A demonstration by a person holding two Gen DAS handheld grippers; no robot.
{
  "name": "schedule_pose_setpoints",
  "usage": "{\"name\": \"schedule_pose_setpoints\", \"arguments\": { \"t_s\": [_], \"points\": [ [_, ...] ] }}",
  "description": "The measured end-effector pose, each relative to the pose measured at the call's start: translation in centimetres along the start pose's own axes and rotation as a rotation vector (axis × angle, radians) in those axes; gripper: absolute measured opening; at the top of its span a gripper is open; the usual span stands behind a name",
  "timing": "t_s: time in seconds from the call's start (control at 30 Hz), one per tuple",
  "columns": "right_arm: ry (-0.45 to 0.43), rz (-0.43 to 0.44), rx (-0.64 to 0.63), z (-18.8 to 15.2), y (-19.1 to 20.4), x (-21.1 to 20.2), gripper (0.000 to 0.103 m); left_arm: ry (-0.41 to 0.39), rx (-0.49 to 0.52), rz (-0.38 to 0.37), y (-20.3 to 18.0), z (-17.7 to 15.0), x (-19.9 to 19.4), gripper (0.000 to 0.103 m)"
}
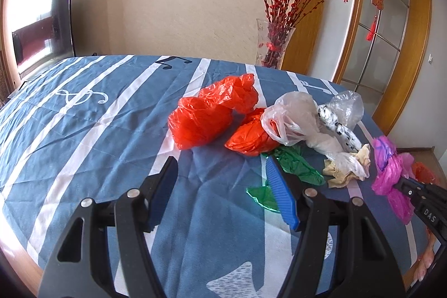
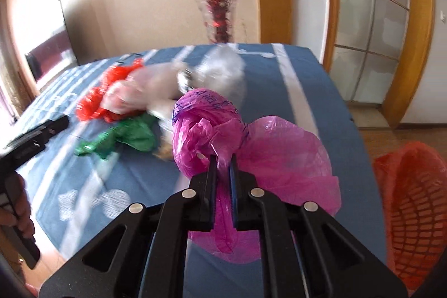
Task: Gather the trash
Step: 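Grasp the red bag with the left tool while the right tool holds the pink bag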
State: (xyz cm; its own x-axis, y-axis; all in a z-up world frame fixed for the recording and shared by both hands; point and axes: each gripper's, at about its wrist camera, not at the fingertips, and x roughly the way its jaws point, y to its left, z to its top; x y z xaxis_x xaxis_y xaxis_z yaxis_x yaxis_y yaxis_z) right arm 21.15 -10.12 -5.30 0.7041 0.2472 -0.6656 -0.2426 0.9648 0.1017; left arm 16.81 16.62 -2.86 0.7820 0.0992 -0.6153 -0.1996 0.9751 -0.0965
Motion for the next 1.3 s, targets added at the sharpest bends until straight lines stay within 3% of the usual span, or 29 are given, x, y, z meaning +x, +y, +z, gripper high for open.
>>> {"name": "schedule_pose_setpoints", "arguments": {
  "t_s": [0.37,0.7,0.8,0.97,1.0,1.17,1.3],
  "points": [
    [-0.046,-0.041,0.08,0.7,-3.6,-1.6,0.009,0.01,0.01,0.006,0.2,1.6,1.4,0.064],
    [-0.025,-0.044,0.049,0.9,-2.9,-0.8,0.009,0.069,0.062,0.062,1.3,6.7,7.8,0.059],
    [-0.017,-0.042,0.052,1.2,-3.0,-0.4,0.009,0.107,0.099,0.078,1.3,7.0,10.1,0.06],
    [-0.018,-0.043,0.053,1.7,-2.9,0.0,0.009,0.175,0.078,0.065,1.9,6.5,13.1,0.059],
    [-0.02,-0.042,0.057,1.8,-2.9,0.1,0.009,0.176,0.068,0.058,2.0,6.4,13.4,0.056],
    [-0.029,-0.031,0.068,2.2,-2.5,0.1,0.009,0.152,0.017,0.005,2.5,6.3,13.2,0.02],
    [-0.037,-0.029,0.061,2.1,-2.4,-0.4,0.009,0.094,0.0,0.009,3.1,6.7,11.5,0.015]
  ]
}}
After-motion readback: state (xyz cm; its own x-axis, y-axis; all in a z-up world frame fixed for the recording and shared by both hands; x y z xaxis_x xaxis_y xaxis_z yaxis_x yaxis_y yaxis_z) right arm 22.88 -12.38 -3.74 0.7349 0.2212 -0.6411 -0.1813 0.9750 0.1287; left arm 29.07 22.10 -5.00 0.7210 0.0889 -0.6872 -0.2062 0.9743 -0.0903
